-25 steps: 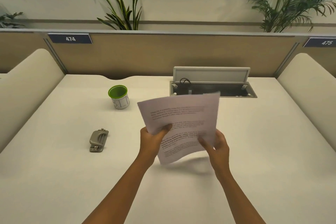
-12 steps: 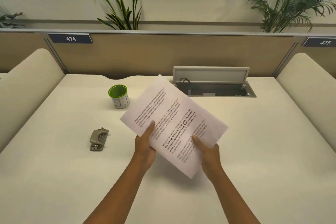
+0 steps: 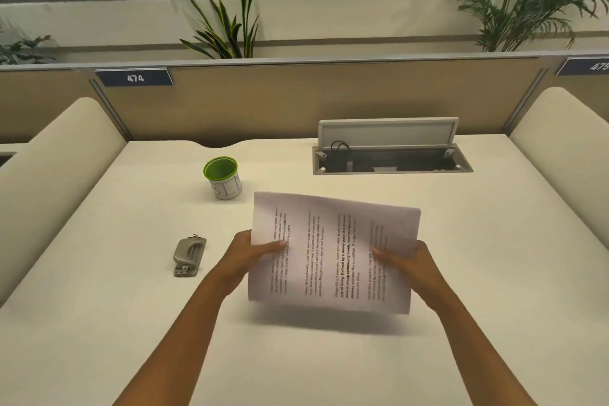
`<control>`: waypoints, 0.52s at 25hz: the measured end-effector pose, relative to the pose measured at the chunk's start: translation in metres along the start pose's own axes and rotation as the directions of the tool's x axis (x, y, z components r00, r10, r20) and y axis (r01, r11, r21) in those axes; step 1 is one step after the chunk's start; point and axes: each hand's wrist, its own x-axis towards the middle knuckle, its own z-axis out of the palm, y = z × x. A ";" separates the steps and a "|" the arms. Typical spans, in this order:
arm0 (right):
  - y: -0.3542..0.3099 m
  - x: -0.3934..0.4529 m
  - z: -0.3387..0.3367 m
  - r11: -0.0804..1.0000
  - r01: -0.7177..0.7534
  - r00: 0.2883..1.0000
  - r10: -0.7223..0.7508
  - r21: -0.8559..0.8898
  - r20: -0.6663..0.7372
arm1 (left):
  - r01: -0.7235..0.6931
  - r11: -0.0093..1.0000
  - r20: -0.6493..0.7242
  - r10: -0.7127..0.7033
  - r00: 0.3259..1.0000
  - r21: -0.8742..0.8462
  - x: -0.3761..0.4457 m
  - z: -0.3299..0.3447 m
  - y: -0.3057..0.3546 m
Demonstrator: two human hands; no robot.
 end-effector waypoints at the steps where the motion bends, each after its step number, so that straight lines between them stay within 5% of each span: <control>1: 0.000 0.001 0.005 1.000 0.008 0.998 -0.009 -0.014 -0.057 | -0.032 0.999 -0.084 0.031 0.996 -0.012 0.002 0.006 -0.005; 6: 0.006 0.007 0.022 0.993 0.112 0.966 -0.117 -0.036 -0.229 | -0.164 0.981 -0.323 0.124 0.938 -0.100 0.005 0.032 -0.021; 13: 0.037 0.004 0.021 0.999 0.027 0.974 -0.020 0.029 -0.226 | -0.100 0.990 -0.333 0.063 0.941 -0.096 0.002 0.041 -0.050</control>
